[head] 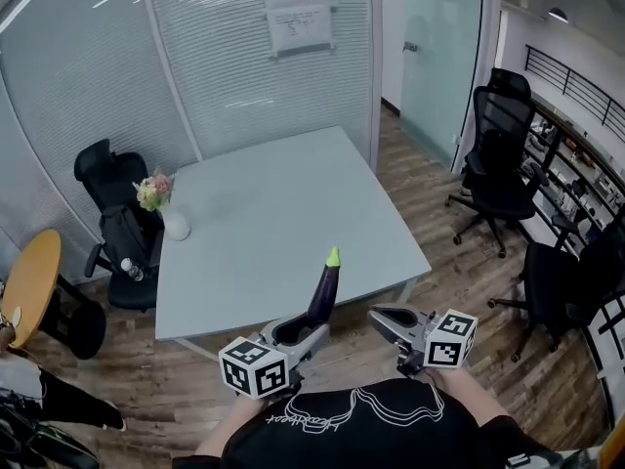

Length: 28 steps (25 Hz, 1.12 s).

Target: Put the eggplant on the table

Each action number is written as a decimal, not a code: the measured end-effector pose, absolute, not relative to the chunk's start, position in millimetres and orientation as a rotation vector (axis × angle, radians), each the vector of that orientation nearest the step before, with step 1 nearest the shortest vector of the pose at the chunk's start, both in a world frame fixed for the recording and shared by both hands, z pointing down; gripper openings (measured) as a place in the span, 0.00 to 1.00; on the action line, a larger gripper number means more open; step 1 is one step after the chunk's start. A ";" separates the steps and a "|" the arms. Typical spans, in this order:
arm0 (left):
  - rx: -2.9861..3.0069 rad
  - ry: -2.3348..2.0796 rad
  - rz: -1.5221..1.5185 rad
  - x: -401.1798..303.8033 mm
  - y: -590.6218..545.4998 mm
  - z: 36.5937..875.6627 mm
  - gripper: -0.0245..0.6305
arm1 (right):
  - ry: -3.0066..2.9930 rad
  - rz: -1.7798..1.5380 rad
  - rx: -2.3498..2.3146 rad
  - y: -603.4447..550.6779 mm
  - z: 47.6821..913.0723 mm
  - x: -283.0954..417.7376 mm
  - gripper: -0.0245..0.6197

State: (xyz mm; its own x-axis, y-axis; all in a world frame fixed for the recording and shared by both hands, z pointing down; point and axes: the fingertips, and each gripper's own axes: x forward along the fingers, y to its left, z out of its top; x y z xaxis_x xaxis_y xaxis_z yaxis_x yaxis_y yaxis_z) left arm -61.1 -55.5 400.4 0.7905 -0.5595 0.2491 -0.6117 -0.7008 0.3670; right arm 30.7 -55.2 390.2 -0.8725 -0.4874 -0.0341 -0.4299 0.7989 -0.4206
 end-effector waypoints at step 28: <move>2.338 -1.039 0.266 -120.1 -224.5 477.4 0.33 | 2.815 -0.852 -0.641 -228.2 447.5 -6.7 0.05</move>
State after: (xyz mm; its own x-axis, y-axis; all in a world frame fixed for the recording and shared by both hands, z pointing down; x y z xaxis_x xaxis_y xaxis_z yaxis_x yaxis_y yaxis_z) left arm -120.1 -224.5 477.4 0.6799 -0.6204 0.3909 -0.7319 -0.5420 0.4130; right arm -6.7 -228.2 447.5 -0.9011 -0.4335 -0.0023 -0.3595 0.7501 -0.5550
